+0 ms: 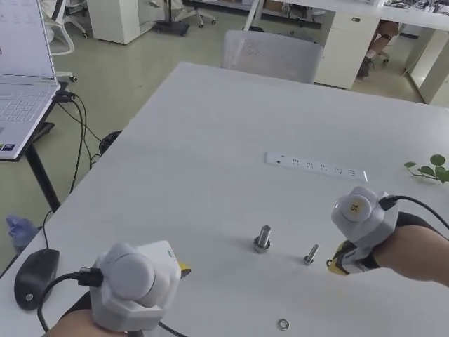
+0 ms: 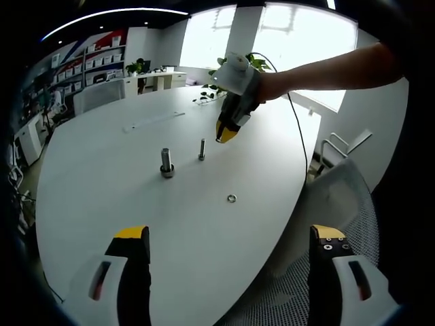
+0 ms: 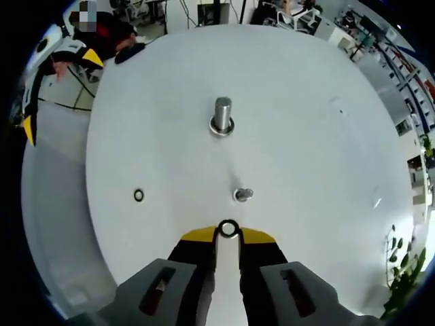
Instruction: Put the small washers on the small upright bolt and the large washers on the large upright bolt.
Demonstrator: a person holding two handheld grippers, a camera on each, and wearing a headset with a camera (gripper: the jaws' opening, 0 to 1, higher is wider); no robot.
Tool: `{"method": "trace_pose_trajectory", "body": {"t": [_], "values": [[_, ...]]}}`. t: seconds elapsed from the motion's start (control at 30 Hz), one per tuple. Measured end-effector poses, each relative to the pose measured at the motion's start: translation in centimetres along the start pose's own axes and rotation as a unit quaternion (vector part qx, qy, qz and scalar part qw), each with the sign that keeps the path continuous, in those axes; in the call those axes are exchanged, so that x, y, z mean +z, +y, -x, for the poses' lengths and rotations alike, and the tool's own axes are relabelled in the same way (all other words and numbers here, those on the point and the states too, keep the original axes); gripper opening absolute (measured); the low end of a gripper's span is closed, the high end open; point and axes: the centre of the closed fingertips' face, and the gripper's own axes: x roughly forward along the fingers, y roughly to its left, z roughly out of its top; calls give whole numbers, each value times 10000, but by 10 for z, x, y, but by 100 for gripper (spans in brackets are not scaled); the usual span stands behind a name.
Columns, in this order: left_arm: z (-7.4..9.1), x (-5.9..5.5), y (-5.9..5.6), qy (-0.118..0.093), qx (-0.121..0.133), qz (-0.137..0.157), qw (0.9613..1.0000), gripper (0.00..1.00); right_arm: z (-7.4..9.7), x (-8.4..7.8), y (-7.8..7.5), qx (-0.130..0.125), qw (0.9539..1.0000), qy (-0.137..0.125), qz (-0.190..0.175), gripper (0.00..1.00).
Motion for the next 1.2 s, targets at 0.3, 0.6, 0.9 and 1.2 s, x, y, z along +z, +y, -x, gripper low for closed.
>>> {"method": "trace_pose_trajectory", "body": {"t": [0.3,0.6,0.9,1.2], "values": [[2,0,0,15,6,13,10000,95,2,14,-14,-61,10000,-27,41,12],[2,-1,-3,-48,-43,78,9999,94,-3,24,-15,-68,9999,-49,130,12],[6,1,0,-88,-6,104,9999,94,-11,26,-17,9,9999,-43,108,12],[3,-2,3,-20,-27,125,9999,93,-15,26,-17,70,9999,13,112,12]]}}
